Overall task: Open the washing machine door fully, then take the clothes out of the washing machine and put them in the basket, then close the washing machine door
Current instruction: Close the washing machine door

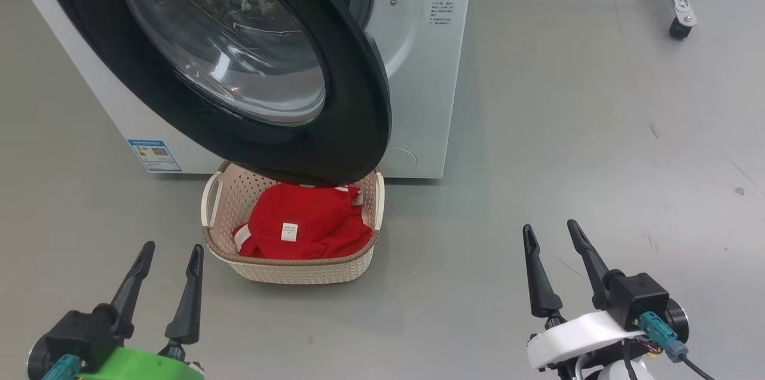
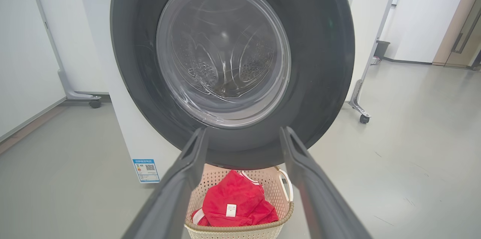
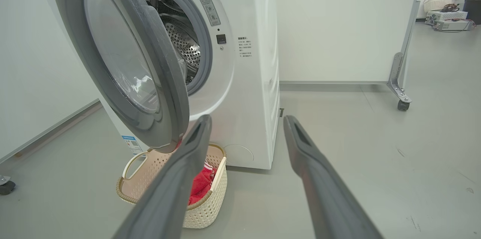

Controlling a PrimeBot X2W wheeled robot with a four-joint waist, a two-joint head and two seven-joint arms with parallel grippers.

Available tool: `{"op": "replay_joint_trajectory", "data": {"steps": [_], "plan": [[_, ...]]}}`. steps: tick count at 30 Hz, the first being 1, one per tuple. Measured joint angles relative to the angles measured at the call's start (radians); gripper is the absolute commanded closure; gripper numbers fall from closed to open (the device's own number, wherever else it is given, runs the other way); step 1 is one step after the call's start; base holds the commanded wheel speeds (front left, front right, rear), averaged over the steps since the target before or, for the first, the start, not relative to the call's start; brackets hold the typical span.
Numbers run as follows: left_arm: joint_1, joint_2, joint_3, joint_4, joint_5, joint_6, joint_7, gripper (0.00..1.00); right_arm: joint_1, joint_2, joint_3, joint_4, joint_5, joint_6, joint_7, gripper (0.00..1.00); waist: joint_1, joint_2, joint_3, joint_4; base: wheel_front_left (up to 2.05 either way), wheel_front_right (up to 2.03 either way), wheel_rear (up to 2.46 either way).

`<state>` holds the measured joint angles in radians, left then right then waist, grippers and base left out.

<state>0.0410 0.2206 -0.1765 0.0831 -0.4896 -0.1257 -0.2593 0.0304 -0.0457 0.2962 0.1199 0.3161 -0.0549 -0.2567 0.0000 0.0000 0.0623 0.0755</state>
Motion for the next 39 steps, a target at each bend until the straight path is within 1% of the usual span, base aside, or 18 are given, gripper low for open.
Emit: {"op": "replay_joint_trajectory", "data": {"steps": [5, 6, 7, 15, 20, 22, 25, 29, 36, 39], "plan": [[0.0, 0.0, 0.0, 0.0, 0.0, 0.0, 0.0, 0.0, -0.001, 0.0, 0.0, 0.0, 0.0, 0.0, 0.0, 0.0, 0.0, 0.0, 0.005, 0.002, 0.0, 0.0, 0.0], [0.0, 0.0, 0.0, 0.0, 0.0, 0.0, 0.0, 0.0, -0.001, 0.0, 0.002, 0.0, 0.0, 0.001, 0.0, 0.54, 0.0, 0.0, 0.006, 0.002, 0.0, 0.0, 0.0], [0.0, 0.0, 0.0, 0.0, 0.0, 0.0, 0.0, 0.0, -0.001, 0.0, 0.005, 0.001, -0.001, 0.002, 0.0, 1.0, 0.0, 0.0, 0.007, 0.002, 0.0, 0.0, 0.0], [0.0, -0.001, -0.009, -0.011, 0.0, 0.0, 0.0, 0.0, -0.015, 0.0, 0.008, -0.009, -0.027, 0.015, 0.0, 1.0, 0.0, 0.0, 0.019, 0.008, 0.0, 0.0, 0.0], [-0.004, 0.001, -0.023, -0.031, 0.0, 0.0, 0.0, 0.0, -0.072, -0.003, 0.03, -0.031, -0.079, 0.037, 0.0, 1.0, 0.0, 0.0, 0.047, 0.017, 0.0, 0.0, 0.0], [-0.012, 0.003, -0.028, -0.035, 0.0, 0.0, 0.0, 0.0, -0.106, -0.011, 0.049, -0.04, -0.104, 0.049, 0.0, 1.0, 0.0, 0.0, 0.063, 0.022, 0.0, 0.0, 0.0], [-0.04, 0.006, -0.038, -0.04, -0.001, 0.0, 0.0, 0.0, -0.157, -0.034, 0.089, -0.039, -0.149, 0.078, 0.0, 1.0, 0.0, 0.0, 0.088, 0.031, 0.0, 0.0, 0.0], [-0.065, 0.006, -0.056, -0.044, -0.004, 0.0, 0.0, 0.0, -0.21, -0.036, 0.127, -0.023, -0.174, 0.106, 0.0, 1.0, 0.0, 0.0, 0.119, 0.051, 0.0, 0.0, 0.0], [-0.115, 0.005, -0.088, -0.056, -0.027, 0.0, 0.0, 0.0, -0.321, -0.045, 0.169, 0.03, -0.212, 0.13, 0.001, 1.0, -0.0001, 0.0, 0.174, 0.097, 0.0, 0.0, 0.0], [-0.135, 0.004, -0.096, -0.058, -0.034, 0.0, 0.0, 0.0, -0.376, -0.048, 0.198, 0.053, -0.232, 0.145, 0.019, 1.0, 0.0, 0.0, 0.199, 0.118, 0.0, 0.0, 0.0]]}}
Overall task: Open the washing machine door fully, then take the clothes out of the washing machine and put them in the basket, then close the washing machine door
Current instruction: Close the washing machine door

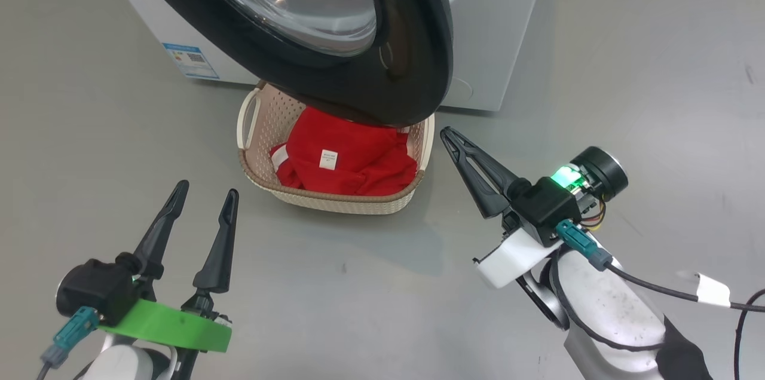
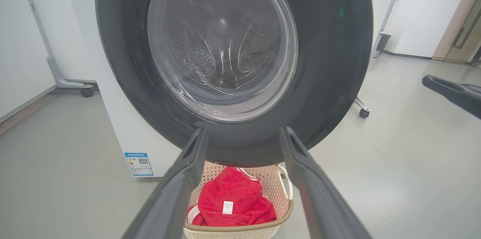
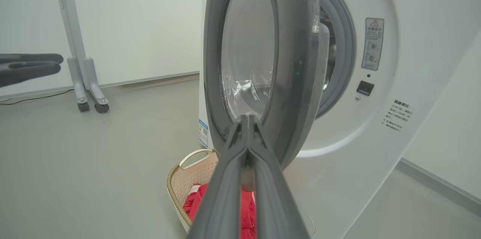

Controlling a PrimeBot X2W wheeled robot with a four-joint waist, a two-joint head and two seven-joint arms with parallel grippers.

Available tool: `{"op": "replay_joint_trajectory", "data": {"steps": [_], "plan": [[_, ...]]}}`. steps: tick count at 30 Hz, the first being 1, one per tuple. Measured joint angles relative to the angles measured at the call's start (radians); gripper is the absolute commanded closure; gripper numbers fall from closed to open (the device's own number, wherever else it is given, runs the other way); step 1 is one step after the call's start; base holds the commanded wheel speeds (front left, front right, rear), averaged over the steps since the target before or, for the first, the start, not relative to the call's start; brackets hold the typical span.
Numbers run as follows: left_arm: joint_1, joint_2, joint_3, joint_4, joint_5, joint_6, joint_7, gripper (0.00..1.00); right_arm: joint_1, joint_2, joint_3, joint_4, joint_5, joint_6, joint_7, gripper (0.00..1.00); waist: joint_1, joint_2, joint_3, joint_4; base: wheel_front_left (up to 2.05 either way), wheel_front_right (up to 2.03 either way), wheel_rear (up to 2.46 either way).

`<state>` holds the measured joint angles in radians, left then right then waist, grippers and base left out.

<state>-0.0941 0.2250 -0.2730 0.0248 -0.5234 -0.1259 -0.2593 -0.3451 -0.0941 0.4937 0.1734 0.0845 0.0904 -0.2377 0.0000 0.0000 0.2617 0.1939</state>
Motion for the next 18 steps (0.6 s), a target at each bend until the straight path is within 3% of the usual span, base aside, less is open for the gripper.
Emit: {"op": "replay_joint_trajectory", "data": {"steps": [18], "plan": [[-0.084, -0.025, -0.028, 0.014, -0.041, 0.0, 0.0, 0.0, -0.22, -0.004, -0.011, 0.142, -0.008, 0.014, 0.027, 1.0, 0.0, 0.0, 0.136, 0.143, 0.0, 0.0, 0.0]]}}
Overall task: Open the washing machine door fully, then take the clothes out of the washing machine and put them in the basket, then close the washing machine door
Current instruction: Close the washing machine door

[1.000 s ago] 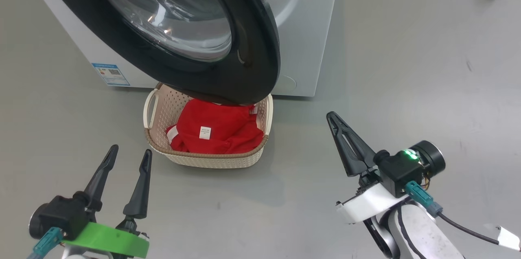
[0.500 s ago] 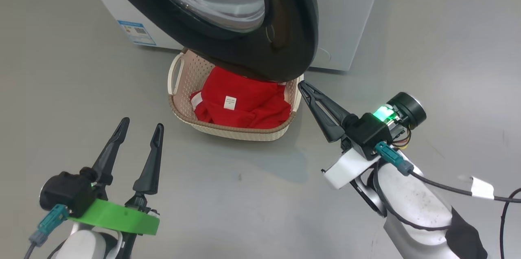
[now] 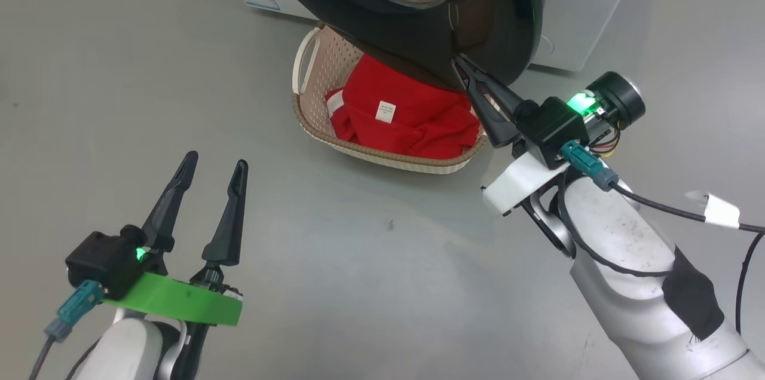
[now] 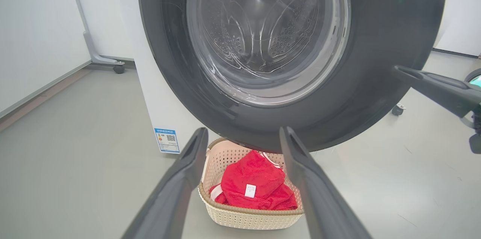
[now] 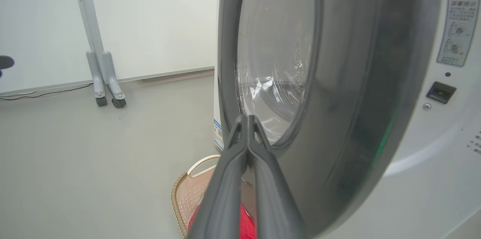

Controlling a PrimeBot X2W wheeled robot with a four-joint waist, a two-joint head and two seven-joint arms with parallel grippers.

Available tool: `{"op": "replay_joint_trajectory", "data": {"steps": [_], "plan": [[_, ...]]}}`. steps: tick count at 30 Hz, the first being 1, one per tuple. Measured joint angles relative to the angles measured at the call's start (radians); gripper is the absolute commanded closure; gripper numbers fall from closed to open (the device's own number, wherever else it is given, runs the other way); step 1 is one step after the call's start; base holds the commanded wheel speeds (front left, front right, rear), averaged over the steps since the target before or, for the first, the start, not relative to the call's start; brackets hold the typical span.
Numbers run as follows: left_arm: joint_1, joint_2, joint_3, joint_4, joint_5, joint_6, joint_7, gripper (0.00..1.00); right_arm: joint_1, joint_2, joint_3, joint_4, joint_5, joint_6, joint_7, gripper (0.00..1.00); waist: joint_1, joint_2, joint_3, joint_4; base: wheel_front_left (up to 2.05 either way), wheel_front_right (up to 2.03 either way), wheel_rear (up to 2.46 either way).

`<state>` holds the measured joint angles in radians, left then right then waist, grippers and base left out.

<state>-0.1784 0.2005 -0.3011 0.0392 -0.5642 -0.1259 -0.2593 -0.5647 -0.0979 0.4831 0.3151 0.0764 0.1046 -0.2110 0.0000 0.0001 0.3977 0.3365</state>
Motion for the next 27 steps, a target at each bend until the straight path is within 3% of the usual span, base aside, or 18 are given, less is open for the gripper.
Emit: {"op": "replay_joint_trajectory", "data": {"steps": [12, 27], "plan": [[-0.028, -0.017, -0.007, 0.013, -0.008, 0.0, 0.0, 0.0, -0.058, 0.0, -0.051, 0.074, 0.011, -0.003, -0.015, 1.0, 0.0, 0.0, 0.047, 0.032, 0.0, 0.0, 0.0], [-0.044, -0.018, -0.022, 0.012, -0.017, 0.0, 0.0, 0.0, -0.12, -0.007, -0.088, 0.098, 0.012, -0.031, -0.024, 1.0, 0.0, 0.0, 0.082, 0.031, 0.0, 0.0, 0.0]]}}
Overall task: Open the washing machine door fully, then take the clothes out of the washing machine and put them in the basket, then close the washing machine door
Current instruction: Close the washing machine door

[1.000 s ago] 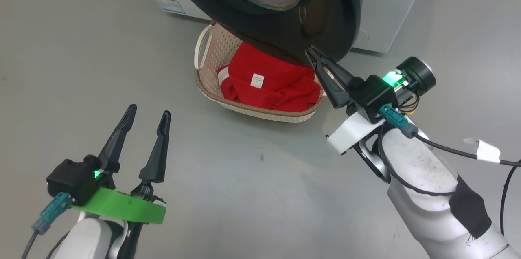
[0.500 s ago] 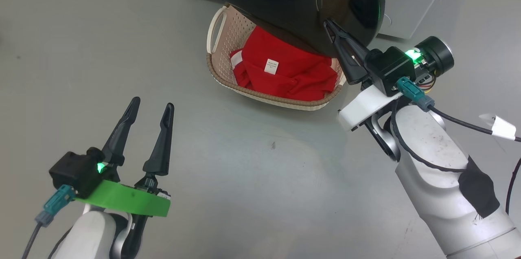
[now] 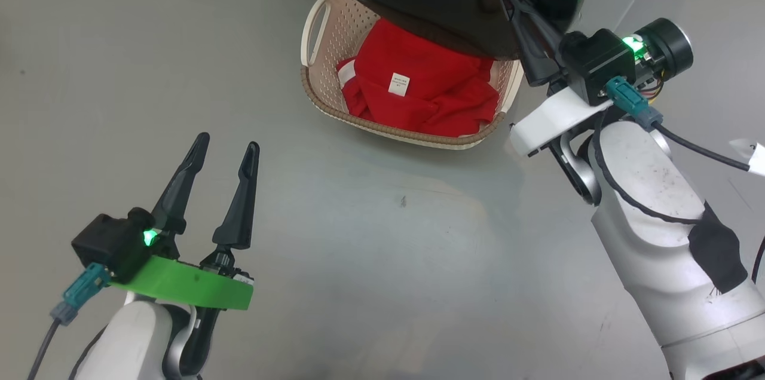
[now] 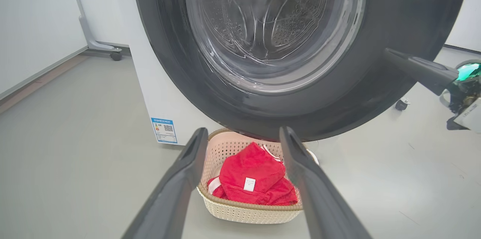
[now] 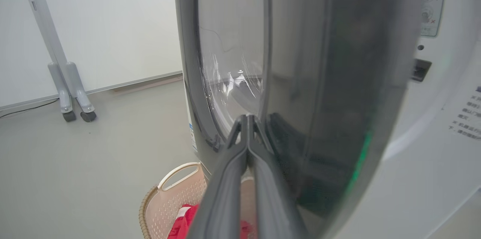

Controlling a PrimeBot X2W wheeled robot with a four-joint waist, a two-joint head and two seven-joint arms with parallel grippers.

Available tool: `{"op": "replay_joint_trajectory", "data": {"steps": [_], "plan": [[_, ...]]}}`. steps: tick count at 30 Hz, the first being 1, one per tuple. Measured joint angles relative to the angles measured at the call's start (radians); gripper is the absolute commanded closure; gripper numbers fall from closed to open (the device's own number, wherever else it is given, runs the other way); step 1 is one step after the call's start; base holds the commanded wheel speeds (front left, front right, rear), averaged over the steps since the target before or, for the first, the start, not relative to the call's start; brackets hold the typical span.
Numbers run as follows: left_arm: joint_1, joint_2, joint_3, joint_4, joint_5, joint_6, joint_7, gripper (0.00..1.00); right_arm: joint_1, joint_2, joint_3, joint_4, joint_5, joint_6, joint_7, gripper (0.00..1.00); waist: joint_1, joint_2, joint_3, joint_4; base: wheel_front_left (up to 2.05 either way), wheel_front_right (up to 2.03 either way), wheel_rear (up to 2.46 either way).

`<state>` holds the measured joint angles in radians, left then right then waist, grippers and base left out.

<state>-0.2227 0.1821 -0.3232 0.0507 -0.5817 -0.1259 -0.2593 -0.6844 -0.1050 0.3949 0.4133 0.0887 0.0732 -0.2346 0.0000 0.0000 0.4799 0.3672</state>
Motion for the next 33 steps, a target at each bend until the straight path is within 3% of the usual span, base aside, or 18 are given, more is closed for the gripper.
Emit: {"op": "replay_joint_trajectory", "data": {"steps": [14, 33], "plan": [[-0.07, -0.018, 0.026, -0.032, -0.026, 0.0, 0.0, 0.0, -0.151, -0.037, -0.059, 0.003, -0.004, -0.041, 0.0, 1.0, 0.0, 0.0, 0.095, 0.007, 0.0, 0.0, 0.0], [-0.123, -0.037, 0.011, -0.029, -0.044, 0.0, 0.0, 0.0, -0.348, -0.084, -0.077, 0.02, -0.052, -0.066, 0.018, 1.0, 0.0, 0.0, 0.204, 0.044, 0.0, 0.0, 0.0]]}}
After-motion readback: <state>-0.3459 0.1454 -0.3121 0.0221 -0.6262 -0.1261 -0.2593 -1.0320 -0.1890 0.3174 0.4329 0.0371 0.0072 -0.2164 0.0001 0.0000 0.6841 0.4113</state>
